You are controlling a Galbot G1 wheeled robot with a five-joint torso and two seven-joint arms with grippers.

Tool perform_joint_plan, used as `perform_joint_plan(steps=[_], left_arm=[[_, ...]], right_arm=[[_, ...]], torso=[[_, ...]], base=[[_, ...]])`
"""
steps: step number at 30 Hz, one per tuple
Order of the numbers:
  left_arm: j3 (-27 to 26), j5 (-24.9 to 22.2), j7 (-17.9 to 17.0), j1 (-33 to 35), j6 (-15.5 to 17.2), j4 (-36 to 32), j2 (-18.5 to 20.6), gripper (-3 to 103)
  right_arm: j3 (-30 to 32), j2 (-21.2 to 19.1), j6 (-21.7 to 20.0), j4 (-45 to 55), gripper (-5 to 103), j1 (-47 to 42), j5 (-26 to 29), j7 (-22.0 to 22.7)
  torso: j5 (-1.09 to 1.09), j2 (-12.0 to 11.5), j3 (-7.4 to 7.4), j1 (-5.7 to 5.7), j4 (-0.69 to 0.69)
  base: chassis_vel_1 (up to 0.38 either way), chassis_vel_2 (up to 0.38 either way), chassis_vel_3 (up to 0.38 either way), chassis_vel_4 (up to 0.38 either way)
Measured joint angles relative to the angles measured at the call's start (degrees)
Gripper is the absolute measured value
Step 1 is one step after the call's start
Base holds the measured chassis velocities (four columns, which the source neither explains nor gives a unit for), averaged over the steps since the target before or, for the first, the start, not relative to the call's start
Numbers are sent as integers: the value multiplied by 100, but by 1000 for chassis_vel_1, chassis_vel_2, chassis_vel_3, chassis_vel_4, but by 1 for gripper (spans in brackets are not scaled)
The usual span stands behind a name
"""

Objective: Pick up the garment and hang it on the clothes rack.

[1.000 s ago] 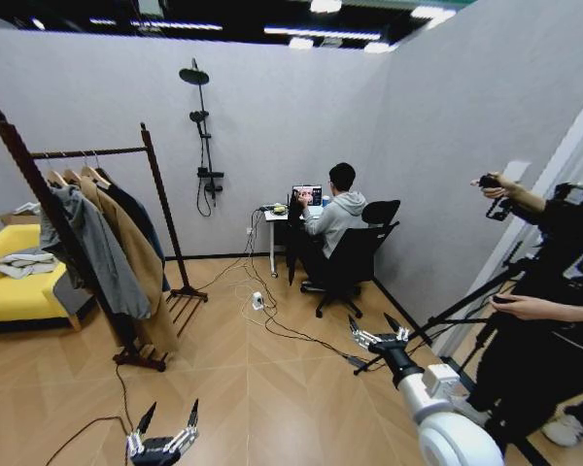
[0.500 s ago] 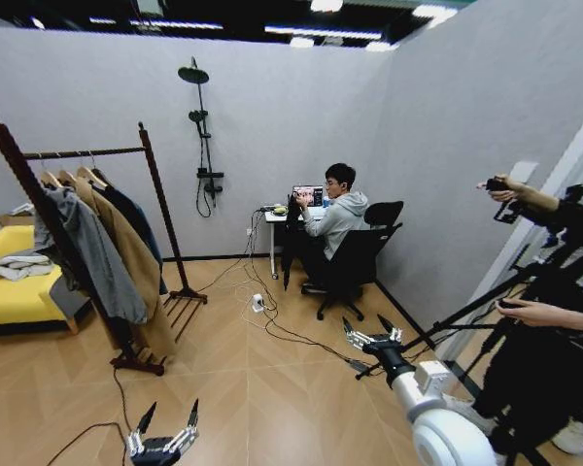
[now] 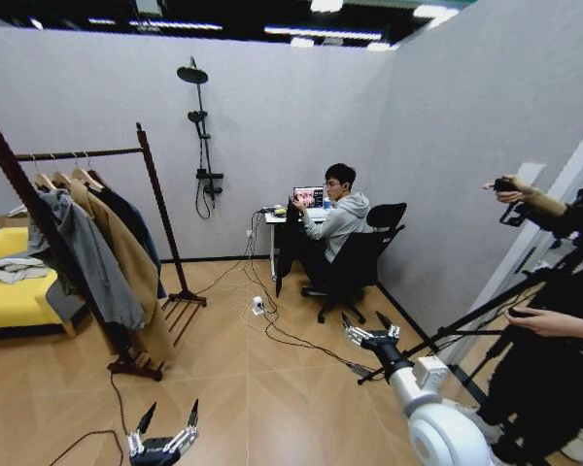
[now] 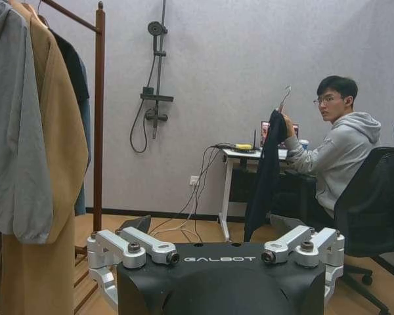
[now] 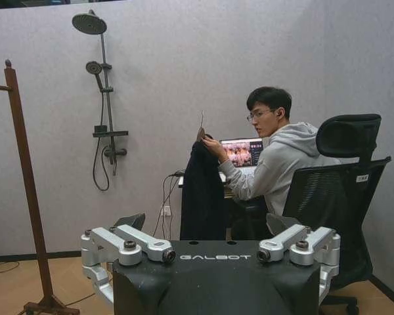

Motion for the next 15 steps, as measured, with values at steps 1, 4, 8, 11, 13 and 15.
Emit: perform_joint_plan(steps=[1, 4, 8, 11, 13, 15], left_arm=[[0, 0, 0, 0, 0, 0, 0, 100], [0, 0, 0, 0, 0, 0, 0, 100], [0, 0, 0, 0, 0, 0, 0, 100], [0, 0, 0, 0, 0, 0, 0, 100], [0, 0, 0, 0, 0, 0, 0, 100], [0, 0, 0, 0, 0, 0, 0, 100]], right_arm=[[5, -19, 2, -2, 100, 11, 1, -10], [25, -65, 8, -8, 100, 31, 19, -12], [35, -117, 22, -20, 100, 40, 48, -13], [46, -150, 37, -21, 100, 34, 69, -13], [57, -165, 43, -21, 100, 31, 89, -14], [75, -186, 50, -21, 100, 28, 116, -14]], torso=[[0, 0, 0, 0, 0], [0, 1, 0, 0, 0], [1, -1, 1, 1, 0], [0, 0, 0, 0, 0], [0, 1, 0, -1, 0], [0, 0, 1, 0, 1]], base=[[-77, 91, 92, -96], [-82, 107, 104, -102], [-137, 135, 136, -125], [-154, 158, 156, -140], [-179, 173, 162, -172], [-164, 186, 159, -177]])
